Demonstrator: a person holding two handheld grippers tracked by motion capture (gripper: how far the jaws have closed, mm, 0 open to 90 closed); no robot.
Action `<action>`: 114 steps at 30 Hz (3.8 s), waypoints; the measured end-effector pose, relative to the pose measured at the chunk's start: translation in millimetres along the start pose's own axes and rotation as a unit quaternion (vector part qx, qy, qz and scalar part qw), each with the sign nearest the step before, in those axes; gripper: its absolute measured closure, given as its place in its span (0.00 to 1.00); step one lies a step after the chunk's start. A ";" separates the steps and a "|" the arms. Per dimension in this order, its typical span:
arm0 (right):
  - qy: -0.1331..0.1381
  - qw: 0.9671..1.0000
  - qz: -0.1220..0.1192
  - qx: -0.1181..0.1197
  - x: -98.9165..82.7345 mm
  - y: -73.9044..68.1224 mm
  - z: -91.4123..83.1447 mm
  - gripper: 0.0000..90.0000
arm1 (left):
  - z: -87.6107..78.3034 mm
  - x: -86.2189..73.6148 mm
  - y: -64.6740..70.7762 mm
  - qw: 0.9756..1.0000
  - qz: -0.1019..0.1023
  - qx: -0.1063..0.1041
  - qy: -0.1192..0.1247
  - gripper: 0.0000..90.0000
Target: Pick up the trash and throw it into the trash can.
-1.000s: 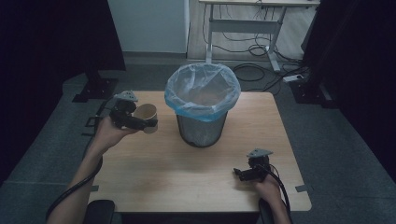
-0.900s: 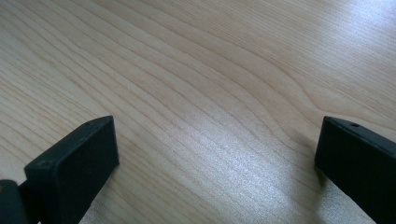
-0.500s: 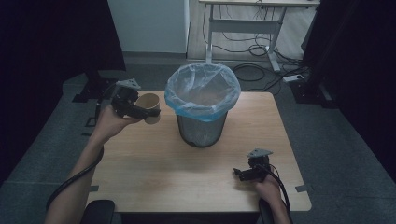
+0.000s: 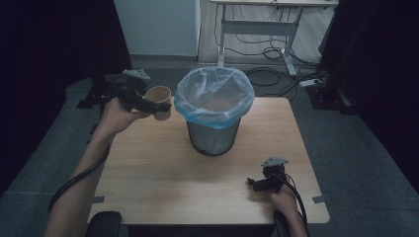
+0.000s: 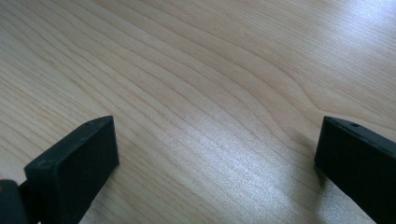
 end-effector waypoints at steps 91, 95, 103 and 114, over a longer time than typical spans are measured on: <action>-0.001 1.000 -0.006 0.007 -0.1 -2.7 0.3 0.00 | 51.4 39.5 19.1 0.998 0.045 0.017 0.029 0.00; 0.000 1.000 -0.006 0.007 -0.1 -2.7 0.3 0.00 | 45.6 32.5 17.7 0.998 0.052 0.027 0.030 0.00; 0.000 1.000 -0.006 0.007 -0.1 -2.7 0.3 0.00 | 37.0 14.6 12.1 0.998 0.045 0.030 0.033 0.00; 0.000 1.000 -0.006 0.007 -0.1 -2.7 0.3 0.00 | 26.6 -9.2 3.0 0.998 0.036 0.038 0.035 0.00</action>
Point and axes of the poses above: each handheld gripper's, and its own axes: z roughly forward along the jaws, x roughly out of its top, y roughly to its right, the point moved 2 cm from there along z, roughly forward along the jaws, and after that the axes turned 7 degrees about x, right-handed, at the moved point
